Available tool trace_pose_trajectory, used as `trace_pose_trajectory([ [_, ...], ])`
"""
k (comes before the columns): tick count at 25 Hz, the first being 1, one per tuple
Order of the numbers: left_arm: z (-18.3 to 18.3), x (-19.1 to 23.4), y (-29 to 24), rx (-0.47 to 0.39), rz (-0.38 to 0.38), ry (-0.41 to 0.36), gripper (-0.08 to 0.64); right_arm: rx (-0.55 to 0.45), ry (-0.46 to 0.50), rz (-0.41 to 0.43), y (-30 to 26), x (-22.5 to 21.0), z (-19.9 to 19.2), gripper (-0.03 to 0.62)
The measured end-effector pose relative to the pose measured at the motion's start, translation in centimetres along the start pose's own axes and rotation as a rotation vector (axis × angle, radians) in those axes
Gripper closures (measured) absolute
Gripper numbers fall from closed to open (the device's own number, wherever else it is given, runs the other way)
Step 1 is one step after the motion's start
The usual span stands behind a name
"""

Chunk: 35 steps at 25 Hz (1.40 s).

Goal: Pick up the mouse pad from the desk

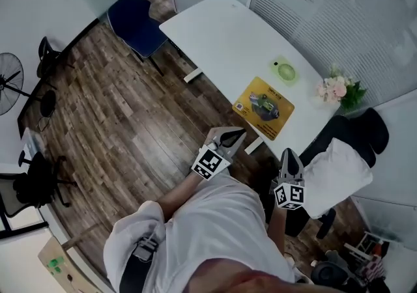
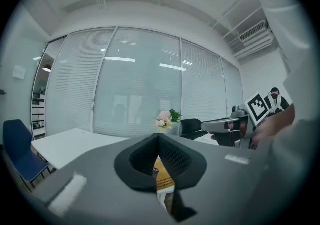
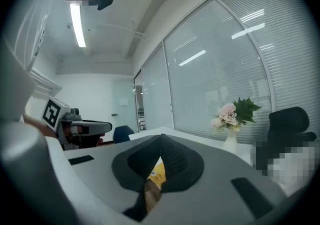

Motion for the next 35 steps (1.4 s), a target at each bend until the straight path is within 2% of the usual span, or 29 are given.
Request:
trace_pose_trajectory([
  [5,1.0,4.7,-1.9,-0.004,-0.016,-0.009,0.572,0.055,-0.016,-0.049,-4.5,-0.7,0.5,0.595],
  [11,0.8,7.5,-2.3,-0.029,0.054,0.015,0.572,0.125,0.022,-0.082,-7.4,-1.7,0.0,0.594],
  [19,0.2,7.5,-0.8,0.000,0.172,0.046,0.572,0.191,0.090,-0.052,-12.4,-3.6,-1.8,0.594],
  [24,-0.6,8.1,-1.3,0.024,0.202,0.048,0.572,0.146,0.085,-0.044,-15.2,-4.8,-1.8,0.594],
  [30,-0.8,8.7,-3.9,0.042,0.192,0.027,0.572,0.242,0.091,-0.066,-18.5,-8.0,-4.5,0.592],
  [35,-0.3,8.9,-5.1,0.053,0.175,0.016,0.572,0.395,0.083,-0.071,-21.8,-10.4,-8.7,0.475],
])
Point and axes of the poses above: the fingertips, and each gripper's own axes: y backward along the fingers, x to its left, z out of its top, the point moved 10 cm from there along y, backward along the fingers, and after that the axes turned 8 degrees about -z, right-handed, at the moved point
